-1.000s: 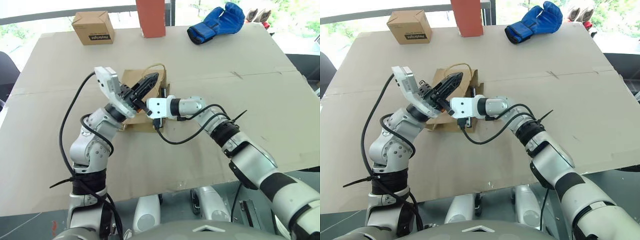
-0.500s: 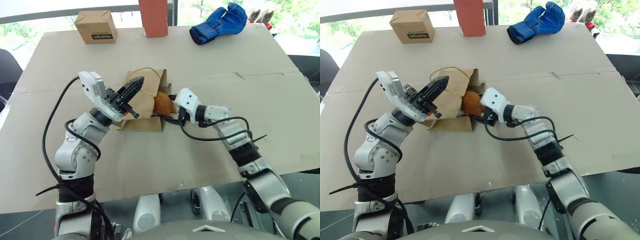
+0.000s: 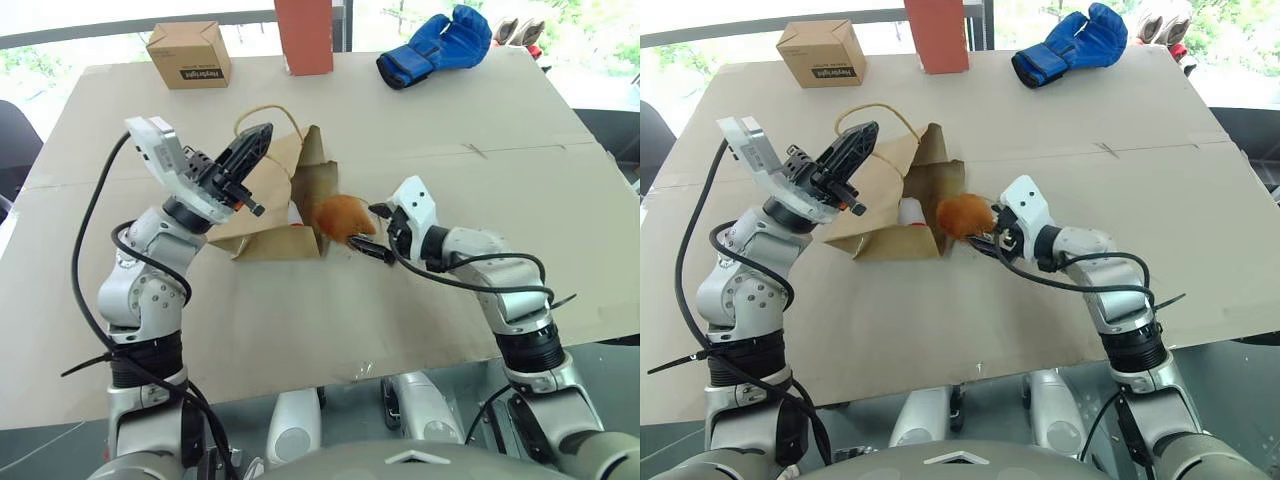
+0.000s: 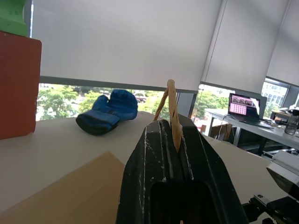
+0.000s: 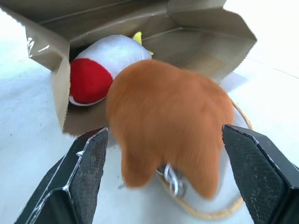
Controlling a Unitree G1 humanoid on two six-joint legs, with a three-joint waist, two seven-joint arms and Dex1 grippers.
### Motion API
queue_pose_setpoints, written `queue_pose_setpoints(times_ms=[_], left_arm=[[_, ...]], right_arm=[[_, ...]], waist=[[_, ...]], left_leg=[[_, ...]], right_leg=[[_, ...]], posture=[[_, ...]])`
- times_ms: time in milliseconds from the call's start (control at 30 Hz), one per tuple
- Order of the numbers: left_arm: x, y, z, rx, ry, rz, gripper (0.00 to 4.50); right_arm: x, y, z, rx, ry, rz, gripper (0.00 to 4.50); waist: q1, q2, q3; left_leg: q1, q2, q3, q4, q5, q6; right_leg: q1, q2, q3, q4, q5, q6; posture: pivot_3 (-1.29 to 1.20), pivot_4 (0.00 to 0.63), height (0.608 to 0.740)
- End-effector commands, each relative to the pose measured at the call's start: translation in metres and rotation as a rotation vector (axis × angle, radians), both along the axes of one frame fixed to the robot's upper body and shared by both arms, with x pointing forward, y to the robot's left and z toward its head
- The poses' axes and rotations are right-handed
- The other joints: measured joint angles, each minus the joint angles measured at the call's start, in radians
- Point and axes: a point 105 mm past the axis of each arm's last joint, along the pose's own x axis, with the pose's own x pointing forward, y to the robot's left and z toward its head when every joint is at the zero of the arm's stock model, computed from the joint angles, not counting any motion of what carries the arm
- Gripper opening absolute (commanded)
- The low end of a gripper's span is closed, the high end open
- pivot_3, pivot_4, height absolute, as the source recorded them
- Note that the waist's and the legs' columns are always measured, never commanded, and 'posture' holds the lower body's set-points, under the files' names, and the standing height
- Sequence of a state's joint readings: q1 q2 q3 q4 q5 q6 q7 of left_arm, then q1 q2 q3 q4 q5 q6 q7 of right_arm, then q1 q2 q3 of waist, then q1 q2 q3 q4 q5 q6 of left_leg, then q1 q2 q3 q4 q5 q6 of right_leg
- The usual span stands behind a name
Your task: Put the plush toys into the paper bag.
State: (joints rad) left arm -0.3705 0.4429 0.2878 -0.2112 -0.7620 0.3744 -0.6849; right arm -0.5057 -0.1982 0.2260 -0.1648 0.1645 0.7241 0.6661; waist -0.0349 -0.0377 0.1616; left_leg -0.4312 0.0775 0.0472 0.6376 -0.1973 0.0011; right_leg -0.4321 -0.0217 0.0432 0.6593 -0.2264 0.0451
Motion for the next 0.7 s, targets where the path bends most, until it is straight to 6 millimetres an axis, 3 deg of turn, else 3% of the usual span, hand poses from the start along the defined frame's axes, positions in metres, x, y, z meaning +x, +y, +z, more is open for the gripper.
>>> queue_pose_setpoints(times_ms=[33, 100, 167, 200, 300, 400, 533, 700], left_arm=[[-0.005, -0.004, 0.012, 0.004, -0.049, -0.024, 0.00], [-0.006, -0.006, 0.012, 0.013, -0.051, -0.033, 0.00], [-0.007, -0.009, 0.013, 0.013, -0.055, -0.039, 0.00], [-0.008, -0.010, 0.014, 0.012, -0.057, -0.041, 0.00], [-0.010, -0.010, 0.015, 0.013, -0.059, -0.046, 0.00], [-0.014, -0.012, 0.018, 0.007, -0.064, -0.069, 0.00], [-0.016, -0.016, 0.018, 0.016, -0.062, -0.110, 0.00], [-0.017, -0.020, 0.017, 0.028, -0.061, -0.127, 0.00]], right_arm=[[0.009, 0.014, 0.001, -0.006, -0.026, 0.021, 3.51], [0.015, 0.020, -0.003, -0.012, -0.023, 0.025, 2.84], [0.020, 0.027, -0.006, -0.042, -0.050, 0.041, 1.89], [0.024, 0.031, -0.005, -0.058, -0.077, 0.053, 1.65], [0.028, 0.040, 0.006, -0.045, -0.140, 0.089, 0.16], [0.023, 0.054, 0.022, -0.003, -0.195, 0.168, 0.06], [0.011, 0.083, 0.028, -0.002, -0.252, 0.340, 0.06], [0.007, 0.110, 0.030, 0.036, -0.255, 0.434, 0.06]], waist=[[0.000, 0.000, 0.000], [-0.001, 0.000, 0.000], [0.000, 0.000, 0.000], [-0.001, 0.000, 0.000], [-0.003, 0.000, 0.000], [-0.003, 0.000, 0.000], [-0.006, 0.000, 0.000], [-0.006, 0.000, 0.000]], left_leg=[[0.000, 0.000, 0.000, 0.000, 0.000, 0.000], [0.000, 0.000, 0.000, 0.000, 0.000, 0.000], [0.000, 0.000, 0.000, 0.000, 0.000, 0.000], [-0.001, 0.000, 0.000, 0.000, 0.000, 0.000], [-0.001, 0.000, 0.000, 0.000, 0.000, 0.000], [0.000, 0.000, 0.000, 0.000, 0.000, 0.000], [-0.001, 0.000, 0.000, 0.000, 0.000, 0.000], [0.000, 0.001, -0.001, 0.000, 0.000, 0.000]], right_leg=[[0.000, 0.000, 0.000, 0.000, 0.000, 0.000], [0.000, 0.000, 0.000, 0.000, 0.000, 0.000], [0.000, 0.000, 0.000, -0.001, 0.000, 0.000], [0.000, 0.000, 0.000, -0.001, 0.000, 0.000], [0.000, 0.000, 0.000, -0.001, 0.000, 0.000], [0.000, 0.000, 0.000, 0.000, 0.000, 0.000], [0.000, 0.000, 0.000, -0.001, 0.000, 0.000], [0.000, 0.002, -0.001, 0.000, 0.000, 0.000]], posture=[[0.00, 0.150, 0.740], [0.00, 0.150, 0.740], [0.00, 0.150, 0.740], [0.00, 0.150, 0.740], [0.00, 0.150, 0.740], [0.00, 0.150, 0.740], [0.00, 0.150, 0.740], [0.00, 0.150, 0.740]])
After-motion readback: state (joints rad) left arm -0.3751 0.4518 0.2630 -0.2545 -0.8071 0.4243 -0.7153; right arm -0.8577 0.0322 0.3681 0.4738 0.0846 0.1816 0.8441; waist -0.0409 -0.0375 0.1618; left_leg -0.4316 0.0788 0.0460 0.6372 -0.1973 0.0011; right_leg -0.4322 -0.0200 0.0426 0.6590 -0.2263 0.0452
